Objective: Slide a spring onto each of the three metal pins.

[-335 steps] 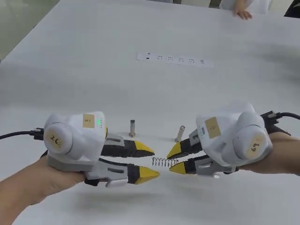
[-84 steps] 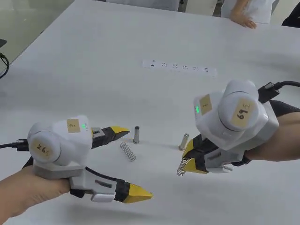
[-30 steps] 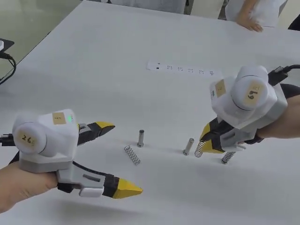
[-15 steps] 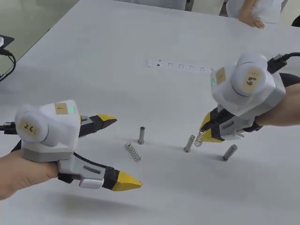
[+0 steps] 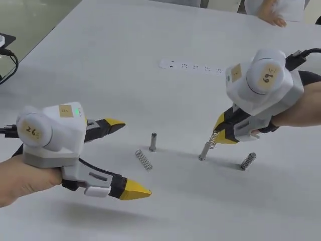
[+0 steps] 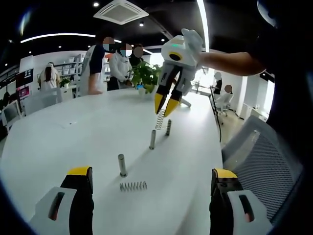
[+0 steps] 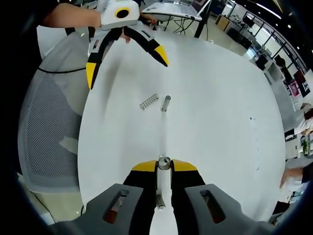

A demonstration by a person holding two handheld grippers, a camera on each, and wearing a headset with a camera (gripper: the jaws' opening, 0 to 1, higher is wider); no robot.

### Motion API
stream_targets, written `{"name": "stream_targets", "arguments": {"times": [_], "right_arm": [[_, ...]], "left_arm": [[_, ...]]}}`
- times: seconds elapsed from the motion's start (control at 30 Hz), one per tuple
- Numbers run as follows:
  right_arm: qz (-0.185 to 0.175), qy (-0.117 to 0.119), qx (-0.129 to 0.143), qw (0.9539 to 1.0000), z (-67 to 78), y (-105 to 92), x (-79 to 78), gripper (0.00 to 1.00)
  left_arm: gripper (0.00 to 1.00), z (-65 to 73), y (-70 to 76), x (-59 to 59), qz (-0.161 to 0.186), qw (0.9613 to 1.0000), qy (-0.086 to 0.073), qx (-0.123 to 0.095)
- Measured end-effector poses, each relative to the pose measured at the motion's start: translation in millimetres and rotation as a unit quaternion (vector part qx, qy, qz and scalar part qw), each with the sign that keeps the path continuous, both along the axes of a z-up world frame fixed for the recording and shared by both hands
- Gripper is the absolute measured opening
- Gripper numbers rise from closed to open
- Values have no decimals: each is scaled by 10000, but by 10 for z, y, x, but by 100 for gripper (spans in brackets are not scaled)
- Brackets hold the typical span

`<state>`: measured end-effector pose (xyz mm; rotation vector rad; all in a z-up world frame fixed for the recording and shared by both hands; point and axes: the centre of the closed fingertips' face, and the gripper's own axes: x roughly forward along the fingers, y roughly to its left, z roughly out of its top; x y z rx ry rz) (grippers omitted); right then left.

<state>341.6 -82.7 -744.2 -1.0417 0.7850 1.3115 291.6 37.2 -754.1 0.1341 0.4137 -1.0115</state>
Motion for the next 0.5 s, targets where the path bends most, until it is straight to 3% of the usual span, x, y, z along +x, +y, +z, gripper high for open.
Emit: {"name": "stream_targets", "arguments": {"times": [0.5], "right_arm": [[68, -20, -49, 10000, -41, 28, 68, 7]], "left_arm": [[98, -45, 69, 12, 130, 9999, 55, -7]]}}
